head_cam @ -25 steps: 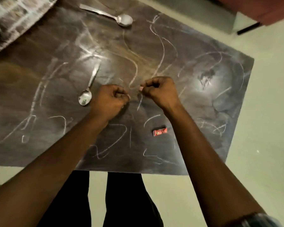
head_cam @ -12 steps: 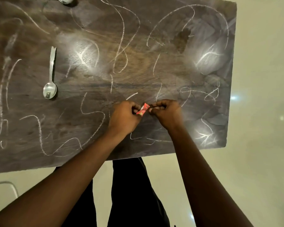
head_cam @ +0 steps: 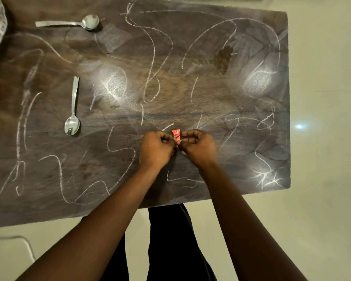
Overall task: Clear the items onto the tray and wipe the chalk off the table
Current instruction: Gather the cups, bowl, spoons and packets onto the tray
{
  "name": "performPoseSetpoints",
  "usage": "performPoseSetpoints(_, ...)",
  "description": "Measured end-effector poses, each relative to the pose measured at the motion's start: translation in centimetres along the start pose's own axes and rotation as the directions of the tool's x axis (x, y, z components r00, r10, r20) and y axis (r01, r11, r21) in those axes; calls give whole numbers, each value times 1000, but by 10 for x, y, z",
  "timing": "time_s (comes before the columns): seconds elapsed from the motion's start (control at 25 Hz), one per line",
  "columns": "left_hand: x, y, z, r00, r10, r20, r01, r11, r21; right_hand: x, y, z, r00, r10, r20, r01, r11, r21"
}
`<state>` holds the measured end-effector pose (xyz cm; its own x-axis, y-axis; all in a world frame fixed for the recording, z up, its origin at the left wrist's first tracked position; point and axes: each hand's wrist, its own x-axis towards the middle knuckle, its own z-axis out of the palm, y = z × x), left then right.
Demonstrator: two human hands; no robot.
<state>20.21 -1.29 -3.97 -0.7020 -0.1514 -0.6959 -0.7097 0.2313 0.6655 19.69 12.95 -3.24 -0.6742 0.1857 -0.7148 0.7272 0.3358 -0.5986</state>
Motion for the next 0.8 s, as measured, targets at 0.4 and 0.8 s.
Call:
performPoseSetpoints(0.4,21,22,-81,986,92,-137,-132,937,-323,0,-100,48,962,-245,120,245,969,9)
performPoseSetpoints(0.8,94,69,-283,810,-43,-585,-354,760,-545,50,-301,235,759,-514,398,603,787,-134)
